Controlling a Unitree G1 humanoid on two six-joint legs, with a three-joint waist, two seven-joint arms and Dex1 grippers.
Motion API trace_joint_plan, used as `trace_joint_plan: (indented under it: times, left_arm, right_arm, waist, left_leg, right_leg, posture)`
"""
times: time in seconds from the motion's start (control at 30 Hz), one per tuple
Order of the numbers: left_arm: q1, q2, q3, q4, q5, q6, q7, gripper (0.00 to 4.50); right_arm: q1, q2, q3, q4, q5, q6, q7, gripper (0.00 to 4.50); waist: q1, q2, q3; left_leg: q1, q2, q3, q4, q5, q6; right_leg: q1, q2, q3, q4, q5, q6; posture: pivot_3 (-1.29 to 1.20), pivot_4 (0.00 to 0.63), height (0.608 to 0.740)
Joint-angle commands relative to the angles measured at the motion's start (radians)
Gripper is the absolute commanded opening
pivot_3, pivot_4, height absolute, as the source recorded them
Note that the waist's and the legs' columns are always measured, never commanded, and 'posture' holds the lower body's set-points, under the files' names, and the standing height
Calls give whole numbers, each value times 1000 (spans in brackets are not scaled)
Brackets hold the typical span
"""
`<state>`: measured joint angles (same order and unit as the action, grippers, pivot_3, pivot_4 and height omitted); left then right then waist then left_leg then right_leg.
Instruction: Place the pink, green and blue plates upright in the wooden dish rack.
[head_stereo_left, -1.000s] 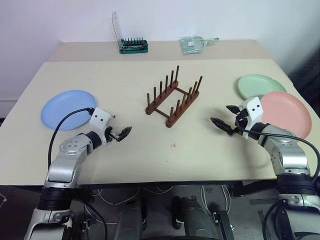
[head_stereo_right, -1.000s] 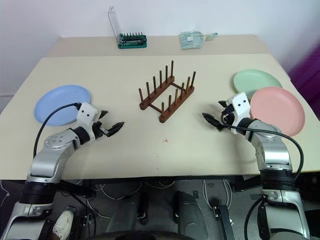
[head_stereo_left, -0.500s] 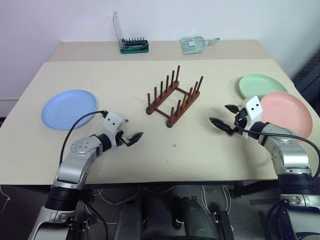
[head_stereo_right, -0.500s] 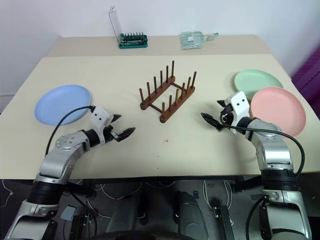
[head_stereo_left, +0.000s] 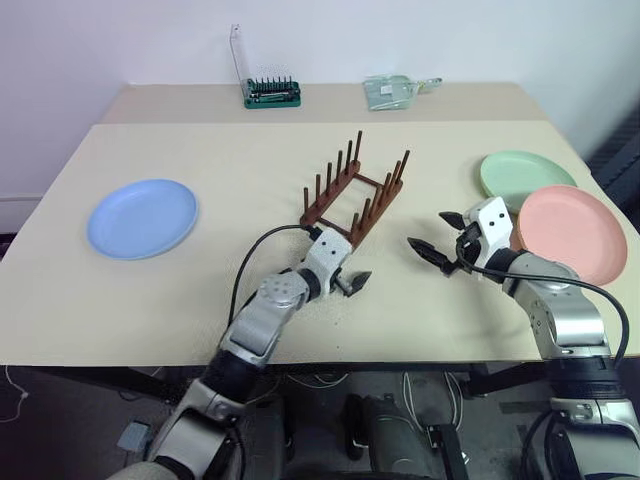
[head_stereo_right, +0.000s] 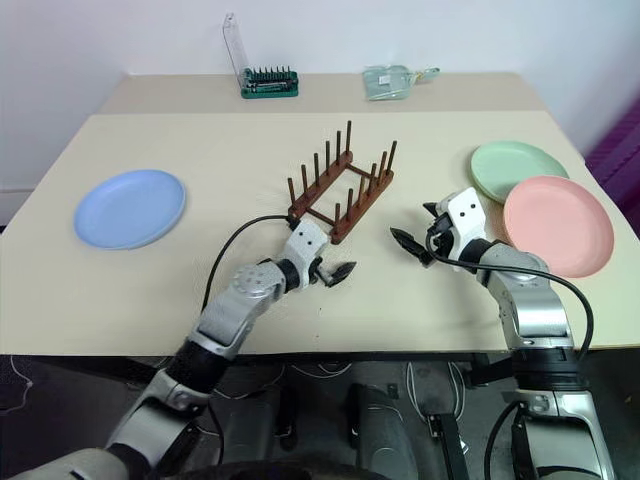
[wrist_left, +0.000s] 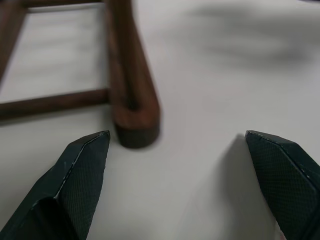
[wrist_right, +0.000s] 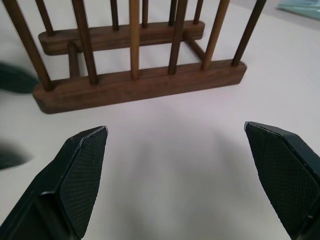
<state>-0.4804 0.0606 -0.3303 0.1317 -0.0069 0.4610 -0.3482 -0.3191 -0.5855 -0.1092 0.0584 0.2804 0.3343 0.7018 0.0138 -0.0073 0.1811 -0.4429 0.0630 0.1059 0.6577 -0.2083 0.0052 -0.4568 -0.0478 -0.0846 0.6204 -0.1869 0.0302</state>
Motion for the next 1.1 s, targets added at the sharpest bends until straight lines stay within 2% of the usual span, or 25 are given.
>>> trace_joint_plan:
  times: [0.03, 0.23, 0.27, 0.33, 0.47, 0.53, 0.73, 0.9, 1.1]
  left_arm:
    - [-19, 16, 31, 54, 39, -12, 39, 4454]
    - [-65, 19, 34, 103, 22, -40, 12, 4454]
    - [-70, 17, 33, 111, 18, -49, 3, 4225]
    - [-74, 16, 32, 121, 19, -60, -5, 3581]
    - [-86, 10, 20, 155, 35, -76, -12, 1546]
    - [-86, 11, 20, 165, 37, -83, -18, 764]
    - [-97, 35, 38, 180, 11, -163, -102, 764]
    - [-140, 171, 17, 216, -50, -421, -460, 764]
    - [-259, 219, 38, 451, -74, -540, -684, 764]
  right_arm:
    - [2, 0, -25, -40, 9, -11, -12, 4478]
    - [-17, 15, -6, -24, 2, -18, -20, 4478]
    - [-21, 17, -4, -20, 1, -19, -20, 4500]
    - [-25, 21, -1, -18, -2, -20, -21, 4500]
    - [-23, 21, 0, -15, -7, -28, -19, 4500]
    - [-13, 19, -3, -26, -6, -28, -22, 4500]
    - [42, -9, -12, -82, -2, -5, -14, 4500]
    - [131, -105, 17, -144, -15, 30, 72, 4500]
    - [156, -123, 0, -175, -14, 50, 73, 4500]
  waist:
    - [-2, 0, 0]
    - [-2, 0, 0]
    - [-2, 0, 0]
    - [-2, 0, 0]
    - [-1, 0, 0]
    - [-1, 0, 0]
    - [-1, 0, 0]
    - [-2, 0, 0]
    - [2, 0, 0]
  left_leg:
    - [0, 0, 0, 0, 0, 0]
    - [0, 0, 0, 0, 0, 0]
    - [0, 0, 0, 0, 0, 0]
    - [0, 0, 0, 1, 0, 0]
    - [0, 0, 0, 1, 0, 0]
    - [0, 0, 0, 1, 0, 0]
    - [0, 0, 0, 1, 0, 0]
    - [-1, 1, 0, 0, 0, 0]
    - [-2, 0, 0, 1, 0, 0]
  right_leg:
    - [0, 0, 0, 0, 0, 0]
    - [0, 1, 0, 1, 0, -1]
    - [0, 1, 0, 1, 0, -1]
    - [0, 1, 0, 1, 0, -1]
    - [0, 1, 0, 1, -1, -1]
    - [0, 1, 0, 1, -1, -1]
    - [0, 1, 0, 1, -1, -1]
    - [-2, 1, 0, 1, -1, -2]
    - [-2, 0, -1, 0, -1, -2]
  posture:
    - [0, 150, 730]
    - [0, 150, 730]
    - [0, 150, 730]
    - [0, 150, 730]
    - [0, 150, 730]
    - [0, 150, 730]
    - [0, 150, 730]
    - [0, 150, 730]
    - [0, 150, 730]
